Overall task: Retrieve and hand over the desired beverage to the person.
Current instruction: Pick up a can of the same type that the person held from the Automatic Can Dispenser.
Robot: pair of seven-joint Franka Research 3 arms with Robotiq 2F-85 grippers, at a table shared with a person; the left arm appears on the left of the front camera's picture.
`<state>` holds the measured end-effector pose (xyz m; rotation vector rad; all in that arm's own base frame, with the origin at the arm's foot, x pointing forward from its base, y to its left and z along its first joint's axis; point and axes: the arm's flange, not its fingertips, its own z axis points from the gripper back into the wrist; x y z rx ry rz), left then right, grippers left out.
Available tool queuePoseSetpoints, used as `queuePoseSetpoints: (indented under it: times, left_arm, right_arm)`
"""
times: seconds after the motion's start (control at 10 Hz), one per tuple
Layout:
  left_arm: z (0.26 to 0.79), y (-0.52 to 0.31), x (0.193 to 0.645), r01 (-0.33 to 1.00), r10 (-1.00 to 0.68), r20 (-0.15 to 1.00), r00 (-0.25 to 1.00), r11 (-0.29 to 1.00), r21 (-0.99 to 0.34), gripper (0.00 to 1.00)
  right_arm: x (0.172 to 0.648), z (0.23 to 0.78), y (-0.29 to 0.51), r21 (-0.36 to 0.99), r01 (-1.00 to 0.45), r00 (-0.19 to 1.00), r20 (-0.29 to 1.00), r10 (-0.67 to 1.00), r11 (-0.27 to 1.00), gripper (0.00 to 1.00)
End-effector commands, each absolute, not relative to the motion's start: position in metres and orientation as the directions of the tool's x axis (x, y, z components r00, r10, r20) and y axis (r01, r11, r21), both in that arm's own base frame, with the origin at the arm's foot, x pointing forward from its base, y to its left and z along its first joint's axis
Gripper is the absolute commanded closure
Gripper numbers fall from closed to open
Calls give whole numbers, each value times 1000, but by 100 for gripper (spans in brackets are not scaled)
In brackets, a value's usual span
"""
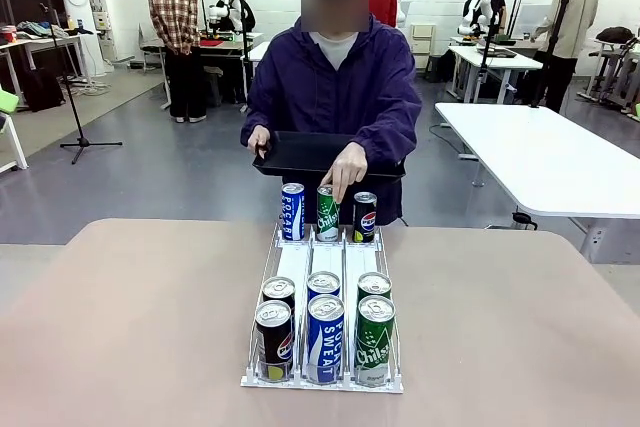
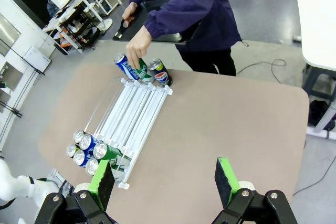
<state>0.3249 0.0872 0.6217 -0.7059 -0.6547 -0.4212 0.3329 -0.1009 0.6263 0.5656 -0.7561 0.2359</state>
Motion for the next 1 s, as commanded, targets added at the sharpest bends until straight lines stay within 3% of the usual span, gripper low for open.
queuePoseSetpoints:
  times: [0.0, 0.9]
  left_arm:
    - [622, 88, 326, 578, -145, 690, 709, 679, -453, 0]
    - [622, 88, 326, 578, -145, 690, 709, 679, -453, 0]
  right_arm:
    - [334, 626, -101, 411, -418, 702, 713, 0, 810, 0]
    - [334, 626, -101, 411, -418, 702, 713, 0, 810, 0]
